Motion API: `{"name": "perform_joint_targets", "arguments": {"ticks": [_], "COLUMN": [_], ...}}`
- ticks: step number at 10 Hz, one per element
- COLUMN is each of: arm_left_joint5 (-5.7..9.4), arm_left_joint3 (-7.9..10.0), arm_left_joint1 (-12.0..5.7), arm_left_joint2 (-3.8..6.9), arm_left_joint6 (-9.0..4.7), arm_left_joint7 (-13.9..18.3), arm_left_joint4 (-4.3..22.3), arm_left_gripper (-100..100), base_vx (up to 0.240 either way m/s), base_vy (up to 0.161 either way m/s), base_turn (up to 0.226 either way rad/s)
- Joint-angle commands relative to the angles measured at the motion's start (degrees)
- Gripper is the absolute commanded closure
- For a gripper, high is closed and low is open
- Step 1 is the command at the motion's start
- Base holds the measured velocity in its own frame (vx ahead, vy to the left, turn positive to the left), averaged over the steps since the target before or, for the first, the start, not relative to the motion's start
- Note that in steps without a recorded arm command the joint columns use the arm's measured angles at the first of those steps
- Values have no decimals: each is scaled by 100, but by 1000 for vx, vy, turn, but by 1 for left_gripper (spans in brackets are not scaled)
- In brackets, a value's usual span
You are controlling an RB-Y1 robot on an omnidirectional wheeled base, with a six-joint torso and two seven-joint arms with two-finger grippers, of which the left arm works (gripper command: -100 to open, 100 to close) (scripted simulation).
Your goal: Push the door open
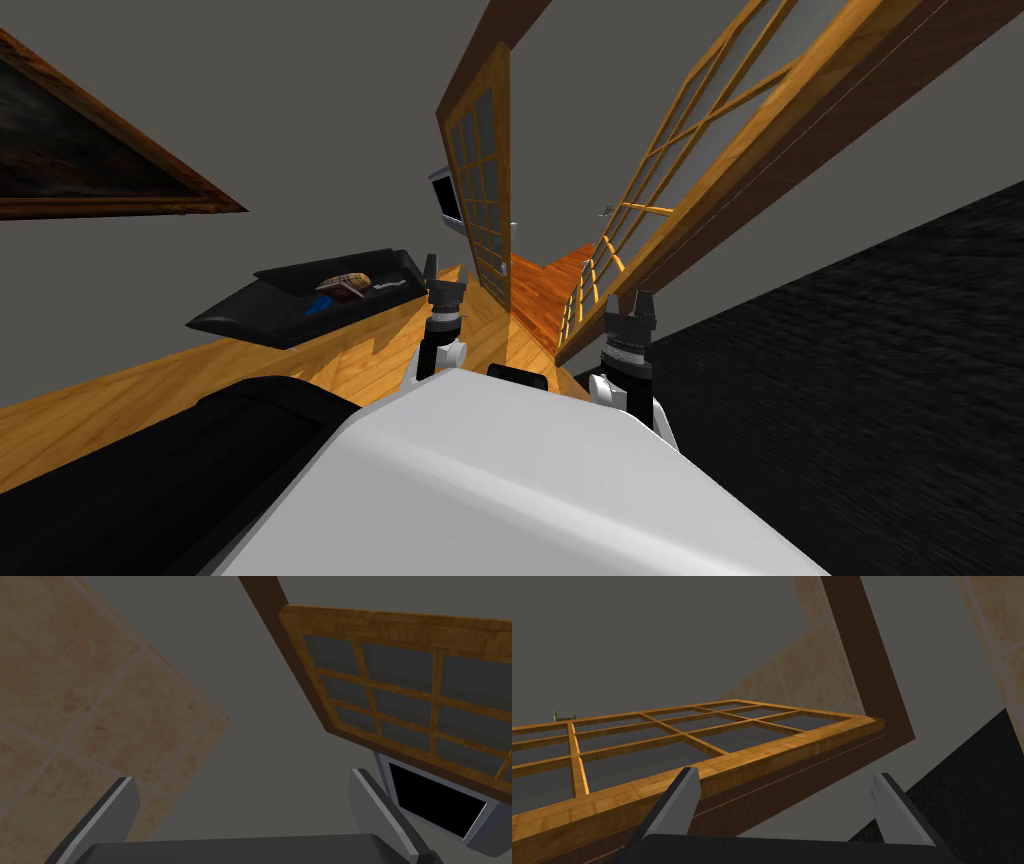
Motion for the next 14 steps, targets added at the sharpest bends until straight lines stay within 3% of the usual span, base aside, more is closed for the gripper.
{"name": "perform_joint_targets", "arguments": {"ticks": [1, 8, 14], "arm_left_joint5": [-67, -277, -514], "arm_left_joint3": [2, 10, 19], "arm_left_joint1": [-27, -110, -205], "arm_left_joint2": [58, 200, 313], "arm_left_joint6": [-56, -232, -430], "arm_left_joint7": [-192, -791, -1466], "arm_left_joint4": [184, 759, 1406], "arm_left_gripper": [-100, -100, -100], "base_vx": [89, 99, 90], "base_vy": [33, 53, 60], "base_turn": [-56, -38, -45]}}
